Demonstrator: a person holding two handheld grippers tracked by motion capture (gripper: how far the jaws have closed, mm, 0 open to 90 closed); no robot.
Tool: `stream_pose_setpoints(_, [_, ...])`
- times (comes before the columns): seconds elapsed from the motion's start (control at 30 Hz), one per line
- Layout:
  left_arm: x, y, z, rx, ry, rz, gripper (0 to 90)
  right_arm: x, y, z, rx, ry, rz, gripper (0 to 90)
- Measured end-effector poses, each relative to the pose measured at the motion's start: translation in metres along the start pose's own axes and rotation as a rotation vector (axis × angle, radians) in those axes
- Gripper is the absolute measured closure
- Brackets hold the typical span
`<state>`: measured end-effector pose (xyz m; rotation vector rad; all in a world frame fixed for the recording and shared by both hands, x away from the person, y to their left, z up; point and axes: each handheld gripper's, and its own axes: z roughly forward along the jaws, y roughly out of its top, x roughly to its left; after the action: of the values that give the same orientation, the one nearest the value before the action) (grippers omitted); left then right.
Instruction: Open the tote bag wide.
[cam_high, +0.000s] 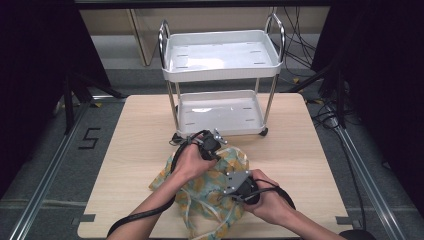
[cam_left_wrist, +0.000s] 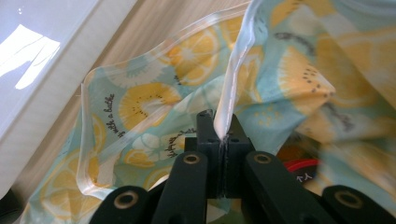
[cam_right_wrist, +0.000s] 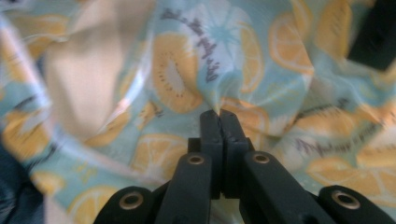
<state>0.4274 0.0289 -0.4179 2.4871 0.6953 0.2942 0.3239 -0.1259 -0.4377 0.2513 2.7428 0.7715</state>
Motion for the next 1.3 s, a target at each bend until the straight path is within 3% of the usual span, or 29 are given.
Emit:
stream_pose_setpoints(0.13, [0.002,-0.001,0.003,0.028,0.022,0.001,88.7,0.007,0.003,-0.004,-0.006,0.052,-0.088,90.0])
stream_pose_setpoints(0.17, [0.002,-0.002,0.004,0.033,0.027,-0.014,88.7,0.010,0.003,-0.005,-0.005,0.084,-0.109,90.0])
stream_pose_setpoints(0.2, [0.004,-0.003,0.005,0.039,0.034,-0.006,88.8,0.012,0.002,-0.005,-0.004,0.100,-0.117,90.0])
stream_pose_setpoints(0.23, [0.006,-0.004,0.006,0.048,0.041,-0.002,88.8,0.018,0.000,-0.007,0.024,0.120,-0.069,90.0])
stream_pose_setpoints(0.3, [0.007,-0.006,0.008,0.060,0.047,-0.009,88.8,0.017,0.000,-0.007,0.008,0.138,-0.131,90.0])
stream_pose_setpoints(0.33, [0.009,-0.007,0.009,0.066,0.049,-0.009,88.8,0.020,-0.003,-0.007,0.015,0.150,-0.106,90.0])
stream_pose_setpoints(0.47, [0.013,-0.012,0.012,0.084,0.055,-0.039,88.8,0.020,-0.008,-0.006,0.044,0.194,-0.155,90.0])
stream_pose_setpoints(0.5, [0.015,-0.012,0.013,0.091,0.068,-0.023,88.8,0.021,-0.010,-0.005,0.053,0.194,-0.165,90.0])
stream_pose_setpoints(0.57, [0.017,-0.015,0.016,0.097,0.064,-0.052,88.8,0.022,-0.015,-0.003,0.079,0.221,-0.159,90.0])
stream_pose_setpoints(0.6, [0.019,-0.016,0.016,0.105,0.071,-0.035,88.8,0.023,-0.017,-0.002,0.088,0.228,-0.155,90.0])
stream_pose_setpoints(0.63, [0.018,-0.017,0.017,0.108,0.068,-0.061,88.8,0.023,-0.018,0.000,0.096,0.235,-0.171,90.0])
stream_pose_setpoints(0.7, [0.020,-0.019,0.018,0.116,0.082,-0.040,88.8,0.023,-0.021,0.002,0.111,0.253,-0.174,90.0])
stream_pose_setpoints(0.73, [0.020,-0.020,0.019,0.117,0.081,-0.067,88.8,0.023,-0.023,0.003,0.116,0.260,-0.175,90.0])
stream_pose_setpoints(0.8, [0.024,-0.021,0.019,0.127,0.100,-0.037,88.8,0.024,-0.025,0.004,0.133,0.275,-0.176,90.0])
stream_pose_setpoints(0.87, [0.026,-0.023,0.020,0.131,0.097,-0.059,88.8,0.026,-0.027,0.005,0.140,0.290,-0.176,90.0])
stream_pose_setpoints(0.9, [0.026,-0.024,0.020,0.129,0.100,-0.073,88.8,0.026,-0.028,0.005,0.145,0.281,-0.167,90.0])
stream_pose_setpoints(0.97, [0.028,-0.025,0.020,0.134,0.106,-0.063,88.7,0.026,-0.030,0.004,0.151,0.292,-0.160,90.0])
stream_pose_setpoints(1.0, [0.028,-0.027,0.020,0.133,0.106,-0.084,88.7,0.026,-0.030,0.004,0.153,0.290,-0.151,90.0])
stream_pose_setpoints(1.1, [0.031,-0.028,0.021,0.134,0.113,-0.069,88.6,0.027,-0.031,0.004,0.160,0.308,-0.165,90.0])
stream_pose_setpoints(1.17, [0.029,-0.029,0.022,0.132,0.112,-0.087,88.2,0.029,-0.031,0.004,0.161,0.307,-0.165,90.0])
stream_pose_setpoints(1.2, [0.029,-0.029,0.022,0.130,0.113,-0.083,87.8,0.029,-0.032,0.004,0.164,0.310,-0.142,90.0])
stream_pose_setpoints(1.27, [0.028,-0.029,0.020,0.119,0.116,-0.080,85.0,0.028,-0.032,0.004,0.153,0.306,-0.140,90.0])
stream_pose_setpoints(1.3, [0.028,-0.030,0.019,0.114,0.118,-0.082,82.8,0.029,-0.032,0.003,0.159,0.311,-0.102,90.0])
